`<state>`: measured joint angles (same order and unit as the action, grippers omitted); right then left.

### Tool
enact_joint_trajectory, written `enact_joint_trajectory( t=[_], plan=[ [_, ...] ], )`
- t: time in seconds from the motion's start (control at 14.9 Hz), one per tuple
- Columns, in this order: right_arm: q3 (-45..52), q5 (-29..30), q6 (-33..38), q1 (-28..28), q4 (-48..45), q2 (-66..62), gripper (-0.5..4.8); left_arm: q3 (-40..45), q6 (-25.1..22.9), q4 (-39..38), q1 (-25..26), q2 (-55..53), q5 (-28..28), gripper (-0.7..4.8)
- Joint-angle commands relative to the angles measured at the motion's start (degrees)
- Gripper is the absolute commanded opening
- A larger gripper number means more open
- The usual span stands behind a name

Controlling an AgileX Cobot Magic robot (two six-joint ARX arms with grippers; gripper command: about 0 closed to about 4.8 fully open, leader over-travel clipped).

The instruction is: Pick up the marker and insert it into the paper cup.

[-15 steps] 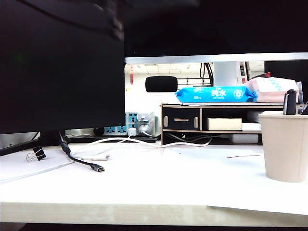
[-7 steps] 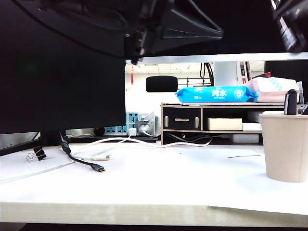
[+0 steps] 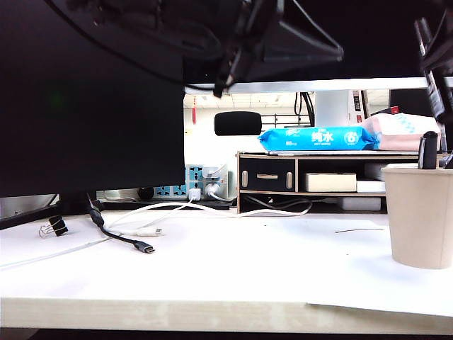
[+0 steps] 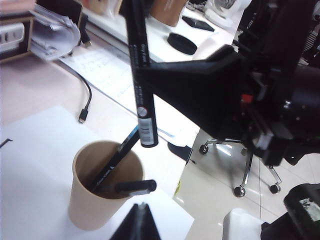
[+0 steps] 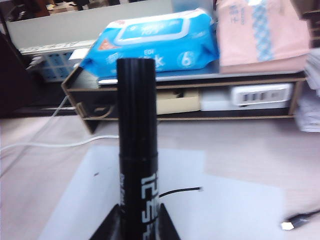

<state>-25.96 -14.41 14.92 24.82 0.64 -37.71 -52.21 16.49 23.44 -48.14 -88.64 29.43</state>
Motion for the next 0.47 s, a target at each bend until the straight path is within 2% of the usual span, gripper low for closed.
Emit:
enact_joint_trajectory(
  t=[0.07, 0.47],
  plan=[
    [1.6, 1.05, 1.4, -0.98, -6.34, -3.08, 0.53, -0.02, 1.16, 0.39, -0.11, -2.62, 0.15, -0.05],
    [1.57, 1.7, 3.19, -0.98, -14.67, -14.27, 0.53, -0.04, 2.4, 1.33, -0.17, -4.11, -0.09, -0.05]
  ],
)
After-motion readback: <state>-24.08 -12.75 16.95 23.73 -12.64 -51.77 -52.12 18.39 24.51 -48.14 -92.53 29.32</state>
